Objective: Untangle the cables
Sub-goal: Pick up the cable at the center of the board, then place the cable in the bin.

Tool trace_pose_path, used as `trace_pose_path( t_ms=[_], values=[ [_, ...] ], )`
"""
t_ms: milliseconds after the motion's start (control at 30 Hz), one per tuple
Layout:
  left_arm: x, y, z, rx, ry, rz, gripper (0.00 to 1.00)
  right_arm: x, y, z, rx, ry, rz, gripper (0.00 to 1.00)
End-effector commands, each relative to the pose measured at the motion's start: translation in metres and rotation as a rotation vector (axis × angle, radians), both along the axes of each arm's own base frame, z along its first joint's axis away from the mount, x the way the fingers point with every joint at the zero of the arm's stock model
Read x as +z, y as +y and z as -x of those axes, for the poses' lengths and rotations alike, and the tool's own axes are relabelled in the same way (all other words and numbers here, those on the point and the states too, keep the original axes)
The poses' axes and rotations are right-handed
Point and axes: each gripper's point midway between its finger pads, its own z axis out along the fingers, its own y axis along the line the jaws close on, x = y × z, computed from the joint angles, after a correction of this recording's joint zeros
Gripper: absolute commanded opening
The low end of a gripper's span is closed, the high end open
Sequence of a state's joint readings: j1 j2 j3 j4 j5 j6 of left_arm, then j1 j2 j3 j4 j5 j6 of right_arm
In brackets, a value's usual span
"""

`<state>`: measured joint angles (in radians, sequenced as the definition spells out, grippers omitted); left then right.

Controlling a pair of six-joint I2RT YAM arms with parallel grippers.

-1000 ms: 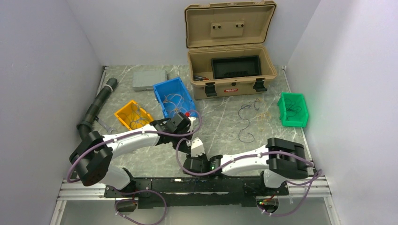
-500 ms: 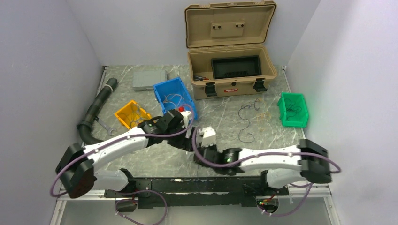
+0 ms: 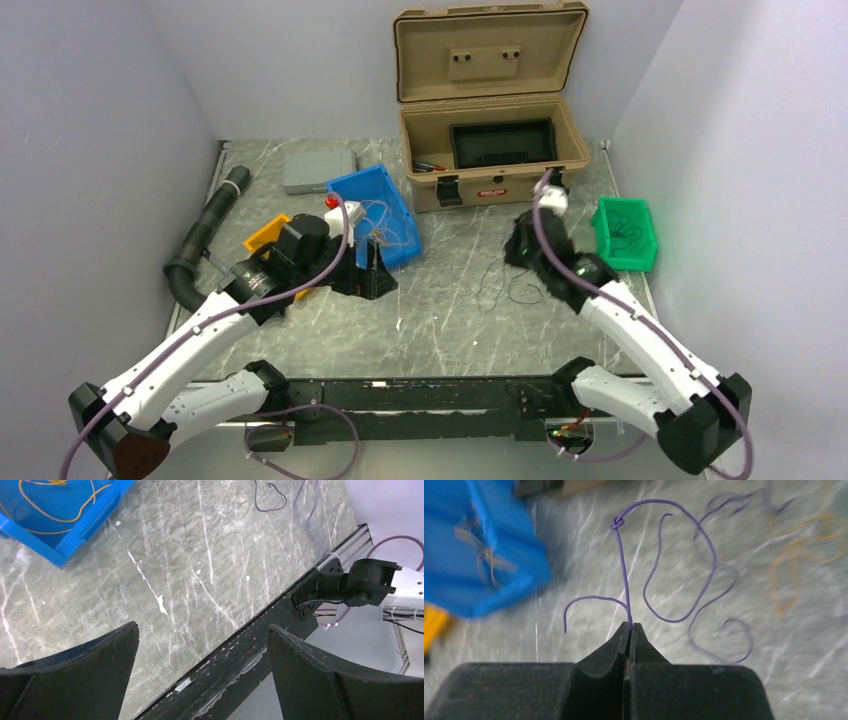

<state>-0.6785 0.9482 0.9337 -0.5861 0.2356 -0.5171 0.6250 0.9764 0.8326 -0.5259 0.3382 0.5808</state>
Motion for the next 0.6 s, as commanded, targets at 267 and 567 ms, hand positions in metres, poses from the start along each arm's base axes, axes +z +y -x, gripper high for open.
trace_pose_path(
  t_ms=[267,567],
  values=[
    [0.0,0.006,0.007,-0.021,0.015,-0.005,0.99,0.095,-0.165,-0.089,-0.393,-0.079,-0.626,0.0],
    [0.004,0.0,0.01,-0.056,0.022,0.008,0.99,0.087,-0.273,-0.106,-0.871,-0.227,-0.908,0.0]
  ],
)
